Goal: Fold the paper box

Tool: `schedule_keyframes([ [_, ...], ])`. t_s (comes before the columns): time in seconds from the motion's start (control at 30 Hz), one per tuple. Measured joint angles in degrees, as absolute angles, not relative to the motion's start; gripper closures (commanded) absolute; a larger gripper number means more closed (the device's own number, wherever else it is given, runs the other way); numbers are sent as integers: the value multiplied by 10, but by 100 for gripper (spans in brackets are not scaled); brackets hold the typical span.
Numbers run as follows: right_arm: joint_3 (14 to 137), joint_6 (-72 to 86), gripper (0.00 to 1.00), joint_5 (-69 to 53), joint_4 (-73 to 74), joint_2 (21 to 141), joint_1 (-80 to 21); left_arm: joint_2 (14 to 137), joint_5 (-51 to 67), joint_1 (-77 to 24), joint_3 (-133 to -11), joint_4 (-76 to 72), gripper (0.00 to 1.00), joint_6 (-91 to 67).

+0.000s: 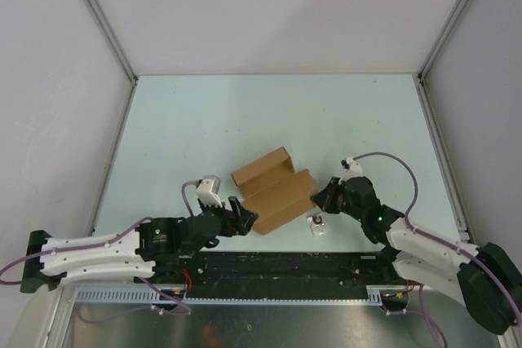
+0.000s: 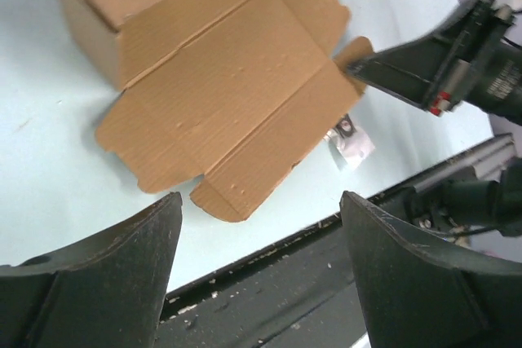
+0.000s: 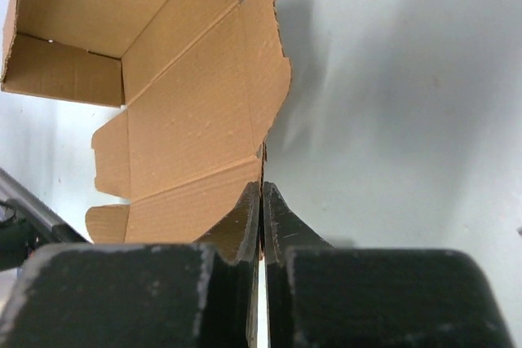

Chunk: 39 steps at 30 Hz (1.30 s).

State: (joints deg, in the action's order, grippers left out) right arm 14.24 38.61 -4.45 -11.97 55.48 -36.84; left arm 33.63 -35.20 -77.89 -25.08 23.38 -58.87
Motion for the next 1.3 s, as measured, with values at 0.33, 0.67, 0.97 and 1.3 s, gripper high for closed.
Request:
schedule_keyframes([
  [0.33, 97, 513, 100, 150, -41, 452, -473, 411, -392, -779, -251, 237, 31, -669],
  [0.67, 95, 600, 100, 281, -4, 447, -571, 479, -425, -779, -251, 237, 44, -752],
  [0.97, 95, 613, 100, 331, 6, 457, -605, 541, -429, -779, -251, 221, 56, -822],
  [1.3, 95, 615, 100, 346, 7, 460, -618, 633, -432, -779, -251, 189, 47, -867],
])
